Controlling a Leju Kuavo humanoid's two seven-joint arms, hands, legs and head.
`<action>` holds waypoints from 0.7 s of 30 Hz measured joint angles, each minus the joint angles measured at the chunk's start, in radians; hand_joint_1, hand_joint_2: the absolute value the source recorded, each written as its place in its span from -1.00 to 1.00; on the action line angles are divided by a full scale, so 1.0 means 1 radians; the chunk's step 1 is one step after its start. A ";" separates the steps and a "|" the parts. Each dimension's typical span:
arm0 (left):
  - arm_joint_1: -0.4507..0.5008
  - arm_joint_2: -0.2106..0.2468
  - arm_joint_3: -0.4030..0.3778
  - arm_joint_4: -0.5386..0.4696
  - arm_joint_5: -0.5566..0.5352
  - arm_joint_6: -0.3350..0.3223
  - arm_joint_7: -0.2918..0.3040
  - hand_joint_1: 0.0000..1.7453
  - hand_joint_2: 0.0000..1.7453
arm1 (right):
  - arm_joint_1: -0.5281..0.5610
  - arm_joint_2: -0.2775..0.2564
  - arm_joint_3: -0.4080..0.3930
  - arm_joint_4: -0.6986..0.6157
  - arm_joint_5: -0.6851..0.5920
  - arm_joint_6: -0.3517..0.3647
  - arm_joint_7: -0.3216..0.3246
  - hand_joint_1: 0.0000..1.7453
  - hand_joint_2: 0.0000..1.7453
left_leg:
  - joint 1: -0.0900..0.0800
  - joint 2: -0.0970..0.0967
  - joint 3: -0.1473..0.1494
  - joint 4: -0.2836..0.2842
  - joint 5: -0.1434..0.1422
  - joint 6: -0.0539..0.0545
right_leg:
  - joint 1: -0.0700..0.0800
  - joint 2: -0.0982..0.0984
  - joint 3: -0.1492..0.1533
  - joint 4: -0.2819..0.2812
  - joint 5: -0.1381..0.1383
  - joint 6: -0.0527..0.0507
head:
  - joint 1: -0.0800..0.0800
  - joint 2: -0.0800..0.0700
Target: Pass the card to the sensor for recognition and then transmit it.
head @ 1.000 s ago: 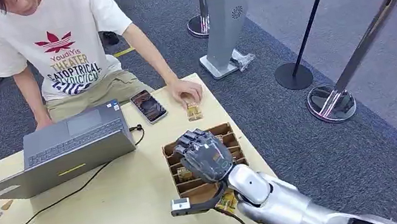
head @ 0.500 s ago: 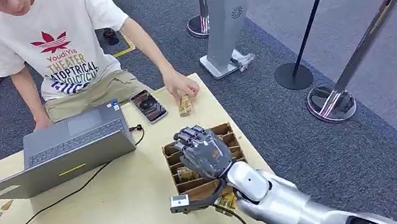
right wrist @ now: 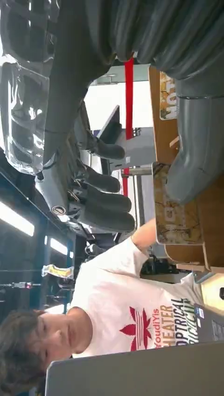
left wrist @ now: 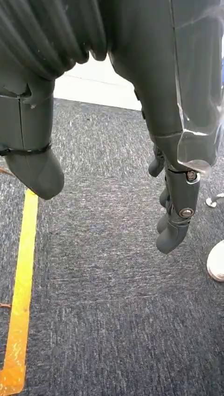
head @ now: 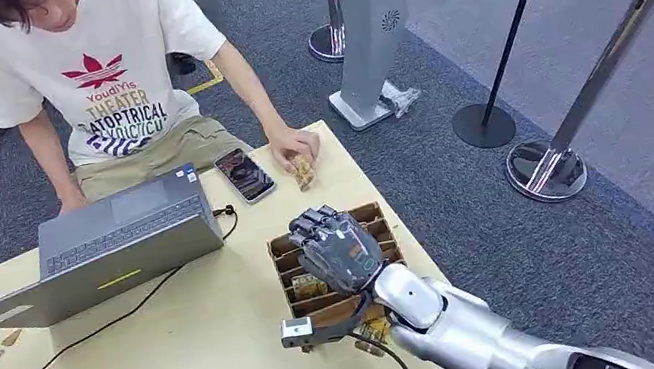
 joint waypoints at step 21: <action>0.000 -0.002 0.018 -0.002 0.011 0.008 -0.011 -1.00 1.00 | -0.010 0.013 0.000 0.024 -0.001 0.006 -0.005 0.74 1.00 | 0.000 0.000 0.000 0.000 0.000 0.000 | 0.000 0.000 0.000 0.000 0.000 0.000 | 0.000 0.000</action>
